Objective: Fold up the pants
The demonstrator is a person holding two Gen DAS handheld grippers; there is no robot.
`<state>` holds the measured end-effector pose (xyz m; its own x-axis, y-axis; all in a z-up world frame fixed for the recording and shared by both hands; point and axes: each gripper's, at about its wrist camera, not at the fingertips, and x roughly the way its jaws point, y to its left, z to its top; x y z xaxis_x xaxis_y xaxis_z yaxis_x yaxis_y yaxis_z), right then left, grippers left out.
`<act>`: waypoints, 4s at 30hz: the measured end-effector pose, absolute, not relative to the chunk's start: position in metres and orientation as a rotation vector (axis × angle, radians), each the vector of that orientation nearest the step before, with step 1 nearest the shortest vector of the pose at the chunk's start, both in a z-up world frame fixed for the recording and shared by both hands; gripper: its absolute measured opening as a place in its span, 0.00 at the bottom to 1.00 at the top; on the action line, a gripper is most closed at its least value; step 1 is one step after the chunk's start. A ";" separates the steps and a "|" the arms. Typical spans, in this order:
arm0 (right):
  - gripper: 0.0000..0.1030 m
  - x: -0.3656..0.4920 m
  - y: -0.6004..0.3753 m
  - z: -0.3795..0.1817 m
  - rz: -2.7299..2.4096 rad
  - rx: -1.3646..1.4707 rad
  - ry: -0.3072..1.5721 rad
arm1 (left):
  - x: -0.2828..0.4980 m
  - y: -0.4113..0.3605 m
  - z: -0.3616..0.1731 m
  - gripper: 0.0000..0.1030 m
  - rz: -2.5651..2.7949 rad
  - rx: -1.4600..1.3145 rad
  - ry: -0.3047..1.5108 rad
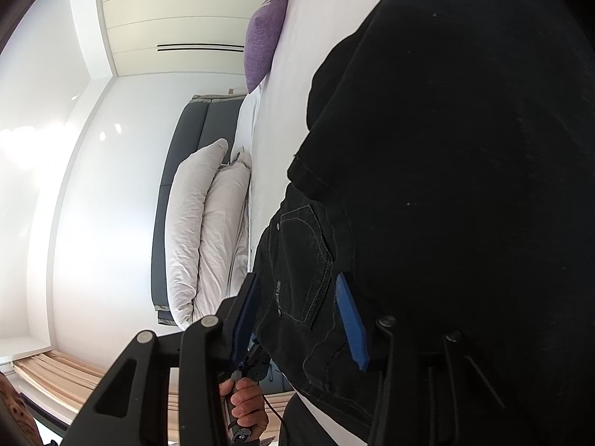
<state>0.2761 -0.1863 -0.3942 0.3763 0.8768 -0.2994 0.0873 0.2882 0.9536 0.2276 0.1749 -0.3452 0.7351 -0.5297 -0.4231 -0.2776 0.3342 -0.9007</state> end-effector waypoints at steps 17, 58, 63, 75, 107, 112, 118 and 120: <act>0.00 0.279 -0.182 -0.413 0.516 1.094 1.182 | 0.243 0.099 -0.248 0.13 -0.258 -0.850 0.712; 0.25 0.178 -0.336 -0.375 0.252 1.246 0.859 | 0.305 -0.262 -0.211 0.13 -0.719 -0.218 0.886; 0.25 0.153 -0.383 -0.380 0.161 1.310 0.781 | 0.315 -0.313 -0.248 0.13 -0.736 -0.152 0.961; 0.26 0.147 -0.386 -0.386 0.148 1.337 0.760 | 0.298 -0.369 -0.284 0.13 -0.763 0.059 0.963; 0.35 0.198 -0.315 -0.308 0.374 1.052 0.846 | 0.313 -0.257 -0.269 0.26 -0.771 -0.109 0.811; 0.35 0.211 -0.272 -0.324 0.442 0.997 0.950 | 0.364 -0.246 -0.312 0.26 -0.704 -0.208 0.912; 0.10 0.180 -0.269 -0.378 0.363 0.983 1.073 | 0.348 -0.252 -0.369 0.26 -0.710 -0.272 1.014; 0.00 0.168 -0.278 -0.386 0.358 1.028 1.064 | 0.341 -0.251 -0.378 0.26 -0.713 -0.298 1.023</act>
<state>0.1682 -0.2785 -0.3857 0.4824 0.6840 -0.5471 0.2147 0.5132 0.8310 0.3409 -0.2513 -0.3782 0.3240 -0.6654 -0.6725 0.4005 0.7405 -0.5397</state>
